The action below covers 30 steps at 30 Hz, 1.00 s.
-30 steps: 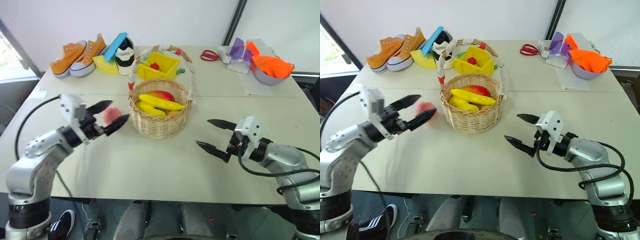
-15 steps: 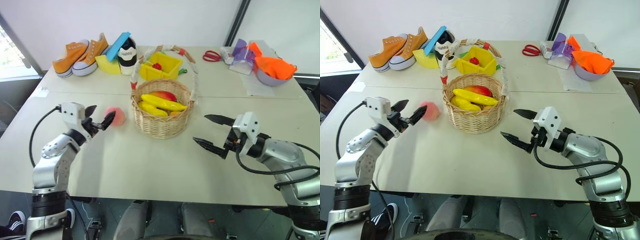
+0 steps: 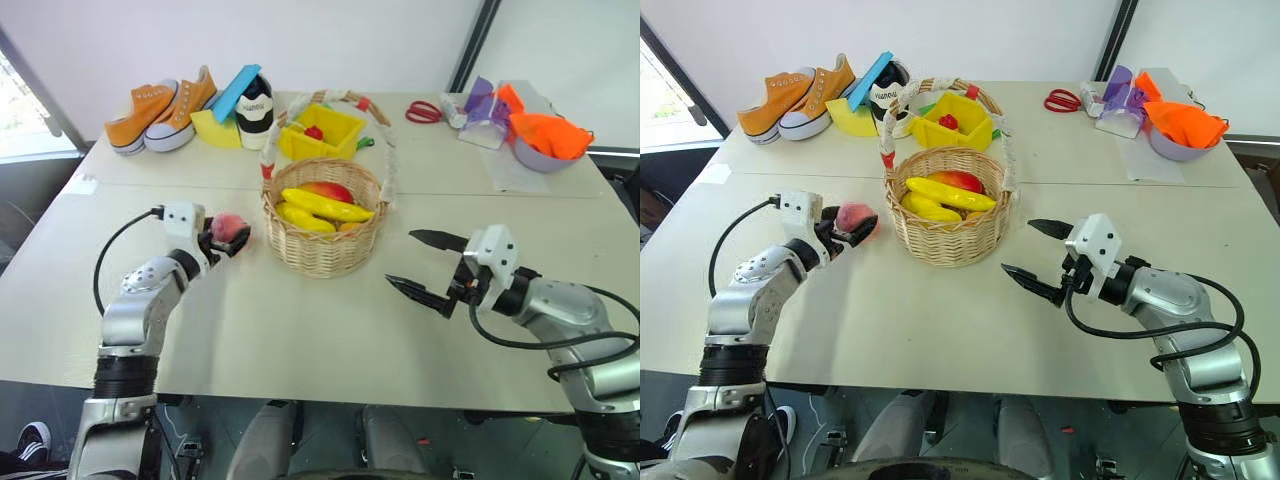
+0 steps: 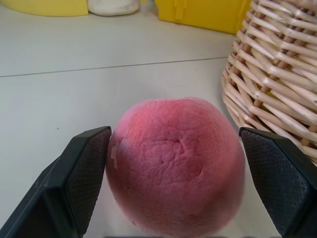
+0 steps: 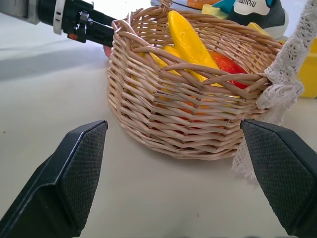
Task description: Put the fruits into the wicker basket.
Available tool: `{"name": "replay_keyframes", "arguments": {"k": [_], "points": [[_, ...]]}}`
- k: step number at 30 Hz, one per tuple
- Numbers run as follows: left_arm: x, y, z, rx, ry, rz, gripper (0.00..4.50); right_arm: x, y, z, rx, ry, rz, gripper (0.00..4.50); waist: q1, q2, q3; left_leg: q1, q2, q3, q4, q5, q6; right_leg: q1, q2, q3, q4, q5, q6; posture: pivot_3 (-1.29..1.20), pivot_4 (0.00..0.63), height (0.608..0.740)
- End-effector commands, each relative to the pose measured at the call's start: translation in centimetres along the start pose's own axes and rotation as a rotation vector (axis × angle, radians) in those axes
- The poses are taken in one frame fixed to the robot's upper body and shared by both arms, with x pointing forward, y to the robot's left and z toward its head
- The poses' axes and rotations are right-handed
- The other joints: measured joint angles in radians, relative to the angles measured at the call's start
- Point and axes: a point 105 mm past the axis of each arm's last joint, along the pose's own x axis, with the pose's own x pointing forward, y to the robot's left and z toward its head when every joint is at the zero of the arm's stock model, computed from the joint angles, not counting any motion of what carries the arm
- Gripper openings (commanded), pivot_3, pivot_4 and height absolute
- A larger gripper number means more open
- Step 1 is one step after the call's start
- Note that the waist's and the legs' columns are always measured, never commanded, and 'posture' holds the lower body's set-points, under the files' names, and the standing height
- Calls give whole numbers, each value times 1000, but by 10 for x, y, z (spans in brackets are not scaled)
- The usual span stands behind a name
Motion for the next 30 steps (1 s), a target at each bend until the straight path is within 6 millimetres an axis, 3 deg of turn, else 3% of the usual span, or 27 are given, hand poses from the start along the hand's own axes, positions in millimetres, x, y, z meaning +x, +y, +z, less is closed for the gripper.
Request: {"name": "replay_keyframes", "arguments": {"k": [1,3,8,15,17,19,23,25,29,30], "points": [[1,-6,-2,-30,10,-27,3535,2,-1,15,-42,-49,-1,4500,0,0,0,0,0,0,0,0,0,0,0,0,0,0,0,0,150,740],[1,-5,2,-7,-5,-20,2944,2,-1,15,-44,-48,0,4500,0,0,0,0,0,0,0,0,0,0,0,0,0,0,0,0,150,740],[-16,10,13,87,-30,18,2906,1,-4,15,-50,-42,-3,4500,-7,0,0,0,0,0,0,0,0,0,0,0,0,0,0,0,150,740],[-81,-38,68,19,-241,-428,2906,-3,-6,13,-39,-44,-23,4500,-9,0,0,0,1,0,0,0,-1,-1,0,0,1,0,-1,0,150,740],[-87,-44,83,-33,-256,-480,2906,-3,-7,12,-36,-43,-29,4500,-7,0,0,0,1,0,0,-1,-2,-1,0,0,1,-2,-3,0,150,740],[-82,-57,97,-33,-275,-512,2906,-2,-8,12,-35,-44,-31,4500,1,0,0,0,1,0,0,-1,-2,-2,0,0,0,-2,-4,0,150,740],[-39,-93,122,32,-324,-500,2906,1,-9,13,-39,-49,-32,4500,8,-1,0,0,-1,-1,2,0,0,0,-1,-1,-2,0,-1,0,150,740],[-19,-97,127,61,-345,-445,2906,3,-9,14,-40,-52,-33,4500,3,-1,0,0,-2,0,2,0,1,2,-1,0,-2,0,1,0,150,740],[0,-119,123,64,-355,-480,2906,4,-7,14,-41,-53,-34,4500,-12,-1,0,0,0,1,0,0,0,0,1,1,1,1,2,0,150,740],[4,-120,120,74,-353,-467,3405,4,-6,14,-42,-53,-38,4500,-12,-1,0,0,0,1,-1,1,0,-1,1,1,2,1,2,0,150,740]]}}
